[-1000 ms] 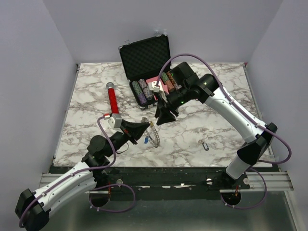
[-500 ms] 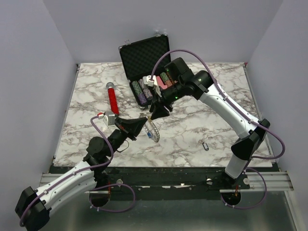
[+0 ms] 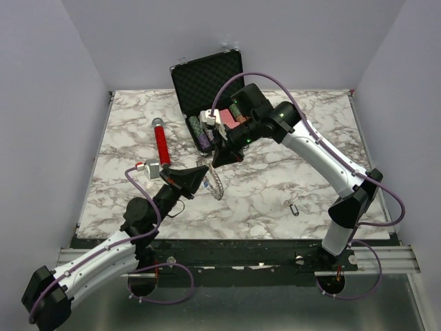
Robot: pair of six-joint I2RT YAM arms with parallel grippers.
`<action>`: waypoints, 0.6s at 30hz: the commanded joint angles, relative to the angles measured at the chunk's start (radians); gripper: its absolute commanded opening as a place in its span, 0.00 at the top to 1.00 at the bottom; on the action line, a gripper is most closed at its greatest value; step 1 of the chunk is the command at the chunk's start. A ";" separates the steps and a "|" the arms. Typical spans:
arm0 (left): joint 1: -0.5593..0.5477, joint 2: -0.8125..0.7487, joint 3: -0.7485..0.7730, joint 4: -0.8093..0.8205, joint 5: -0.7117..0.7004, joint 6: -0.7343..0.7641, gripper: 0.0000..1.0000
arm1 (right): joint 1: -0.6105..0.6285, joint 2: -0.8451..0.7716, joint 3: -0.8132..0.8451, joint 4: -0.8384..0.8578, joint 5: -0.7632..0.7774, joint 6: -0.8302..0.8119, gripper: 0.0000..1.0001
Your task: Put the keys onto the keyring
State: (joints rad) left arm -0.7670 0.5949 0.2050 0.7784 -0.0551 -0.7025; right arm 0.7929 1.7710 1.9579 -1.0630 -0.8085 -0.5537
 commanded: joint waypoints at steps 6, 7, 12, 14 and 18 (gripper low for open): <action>0.005 -0.015 -0.010 0.081 -0.040 -0.032 1.00 | 0.009 0.010 0.032 0.024 0.057 0.020 0.99; 0.005 -0.017 -0.012 0.084 -0.046 -0.038 1.00 | 0.009 0.008 0.029 0.023 0.057 0.018 0.99; 0.003 -0.021 -0.016 0.116 -0.084 -0.060 1.00 | 0.020 -0.005 0.004 0.000 0.054 -0.029 0.99; 0.005 -0.017 -0.016 0.133 -0.097 -0.064 1.00 | 0.038 -0.016 -0.013 -0.009 0.061 -0.049 0.99; 0.005 0.009 -0.007 0.171 -0.095 -0.074 1.00 | 0.075 -0.019 -0.037 -0.003 0.097 -0.064 0.99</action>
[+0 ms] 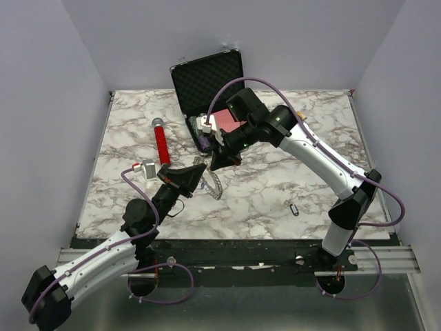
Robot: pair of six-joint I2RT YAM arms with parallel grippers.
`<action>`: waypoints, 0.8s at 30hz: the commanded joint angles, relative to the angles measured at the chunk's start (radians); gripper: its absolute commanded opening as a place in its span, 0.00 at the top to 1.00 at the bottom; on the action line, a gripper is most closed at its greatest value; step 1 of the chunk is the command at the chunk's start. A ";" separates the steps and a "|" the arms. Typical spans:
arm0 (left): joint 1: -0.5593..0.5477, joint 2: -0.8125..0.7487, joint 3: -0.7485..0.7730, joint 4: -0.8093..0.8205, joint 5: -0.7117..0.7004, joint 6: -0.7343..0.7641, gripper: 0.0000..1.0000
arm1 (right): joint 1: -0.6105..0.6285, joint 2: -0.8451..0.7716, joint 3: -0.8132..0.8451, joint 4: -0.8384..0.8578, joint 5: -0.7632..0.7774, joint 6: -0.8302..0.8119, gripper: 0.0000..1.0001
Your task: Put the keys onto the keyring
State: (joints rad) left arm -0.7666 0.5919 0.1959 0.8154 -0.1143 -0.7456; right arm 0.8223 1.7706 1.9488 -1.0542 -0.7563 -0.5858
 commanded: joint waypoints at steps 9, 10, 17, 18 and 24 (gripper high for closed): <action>0.004 -0.006 -0.022 0.131 0.013 0.011 1.00 | 0.061 -0.037 0.010 -0.052 0.023 -0.039 0.69; 0.003 -0.023 -0.026 0.117 0.027 0.028 1.00 | 0.060 -0.043 0.015 -0.056 0.031 -0.036 0.67; 0.006 -0.127 -0.038 -0.015 0.165 0.163 1.00 | 0.014 -0.066 0.071 -0.096 0.003 -0.054 0.62; 0.007 -0.135 -0.042 -0.022 0.182 0.176 1.00 | 0.006 -0.068 0.078 -0.098 -0.009 -0.052 0.62; 0.007 -0.142 -0.026 -0.056 0.314 0.252 1.00 | -0.005 -0.051 0.098 -0.096 -0.087 -0.031 0.61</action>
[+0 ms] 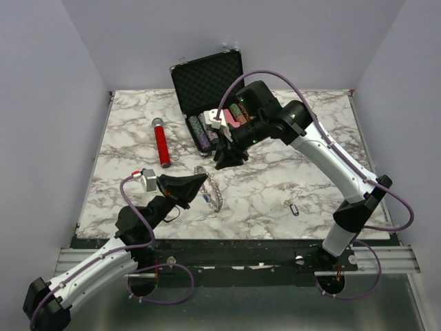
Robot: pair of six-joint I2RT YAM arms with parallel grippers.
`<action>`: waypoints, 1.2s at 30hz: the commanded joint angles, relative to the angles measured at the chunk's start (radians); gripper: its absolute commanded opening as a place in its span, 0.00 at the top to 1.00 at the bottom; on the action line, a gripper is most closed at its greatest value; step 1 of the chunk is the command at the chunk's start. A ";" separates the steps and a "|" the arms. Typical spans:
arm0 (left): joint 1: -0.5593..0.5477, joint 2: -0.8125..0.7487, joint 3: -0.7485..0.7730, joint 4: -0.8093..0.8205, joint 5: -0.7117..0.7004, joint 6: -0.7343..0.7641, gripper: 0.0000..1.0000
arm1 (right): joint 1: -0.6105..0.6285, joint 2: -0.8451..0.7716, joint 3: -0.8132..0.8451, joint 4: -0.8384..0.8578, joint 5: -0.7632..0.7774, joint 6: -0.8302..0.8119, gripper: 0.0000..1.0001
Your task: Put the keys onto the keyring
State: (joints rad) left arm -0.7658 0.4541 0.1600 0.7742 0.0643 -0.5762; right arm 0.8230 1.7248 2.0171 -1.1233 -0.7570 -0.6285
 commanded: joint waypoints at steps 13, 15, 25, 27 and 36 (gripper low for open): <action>0.008 0.023 0.021 0.037 0.158 0.098 1.00 | -0.004 0.030 -0.080 0.019 -0.234 0.047 0.60; 0.010 0.024 0.018 0.046 0.155 0.095 1.00 | -0.004 0.029 -0.092 0.026 -0.234 0.050 0.60; 0.010 0.026 0.016 0.076 0.157 0.079 1.00 | -0.004 0.048 -0.101 0.042 -0.228 0.067 0.60; 0.008 0.028 0.015 0.080 0.154 0.079 1.00 | -0.004 0.047 -0.104 0.042 -0.229 0.069 0.62; 0.008 0.029 0.013 0.091 0.150 0.073 1.00 | -0.002 0.045 -0.104 0.036 -0.251 0.062 0.74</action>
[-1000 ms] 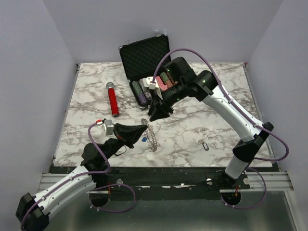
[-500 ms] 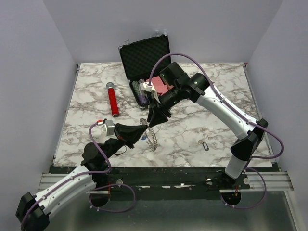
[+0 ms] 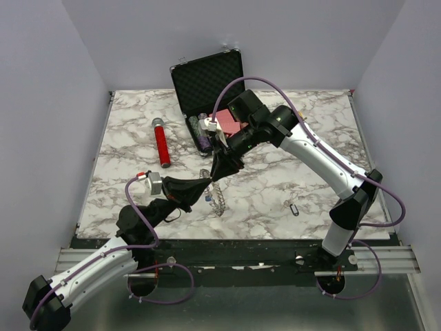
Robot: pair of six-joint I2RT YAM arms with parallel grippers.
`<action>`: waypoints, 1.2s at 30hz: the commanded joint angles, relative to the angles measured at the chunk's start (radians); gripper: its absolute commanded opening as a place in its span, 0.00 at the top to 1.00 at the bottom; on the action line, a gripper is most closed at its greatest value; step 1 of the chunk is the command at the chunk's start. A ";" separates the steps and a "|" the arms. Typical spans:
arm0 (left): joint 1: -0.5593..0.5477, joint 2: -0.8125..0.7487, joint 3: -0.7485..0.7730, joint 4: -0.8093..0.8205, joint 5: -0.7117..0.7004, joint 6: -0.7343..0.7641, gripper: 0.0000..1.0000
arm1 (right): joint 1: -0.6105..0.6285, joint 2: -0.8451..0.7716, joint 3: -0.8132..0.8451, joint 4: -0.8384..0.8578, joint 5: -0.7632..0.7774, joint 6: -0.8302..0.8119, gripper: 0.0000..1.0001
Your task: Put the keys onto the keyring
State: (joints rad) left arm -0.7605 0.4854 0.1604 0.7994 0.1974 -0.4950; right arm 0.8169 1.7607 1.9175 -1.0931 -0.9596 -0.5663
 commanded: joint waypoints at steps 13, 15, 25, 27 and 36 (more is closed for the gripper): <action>0.004 0.009 0.014 0.080 0.019 -0.013 1.00 | 0.010 0.019 -0.003 -0.021 -0.083 -0.038 0.94; 0.004 0.005 0.014 0.077 0.019 -0.013 1.00 | 0.010 0.020 0.001 -0.034 -0.084 -0.053 0.99; 0.004 -0.085 0.024 -0.095 -0.019 0.010 0.74 | 0.011 0.014 0.026 -0.090 -0.033 -0.129 0.99; 0.004 -0.140 0.043 -0.196 -0.023 0.038 0.54 | 0.011 0.013 0.023 -0.093 -0.007 -0.136 0.99; 0.004 -0.234 0.246 -0.748 0.045 0.269 0.21 | 0.039 0.025 0.021 -0.145 0.143 -0.184 0.99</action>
State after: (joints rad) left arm -0.7605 0.2409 0.3077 0.3511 0.1951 -0.3653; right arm 0.8284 1.7699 1.9213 -1.1889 -0.8978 -0.7139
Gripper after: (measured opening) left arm 0.761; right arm 0.009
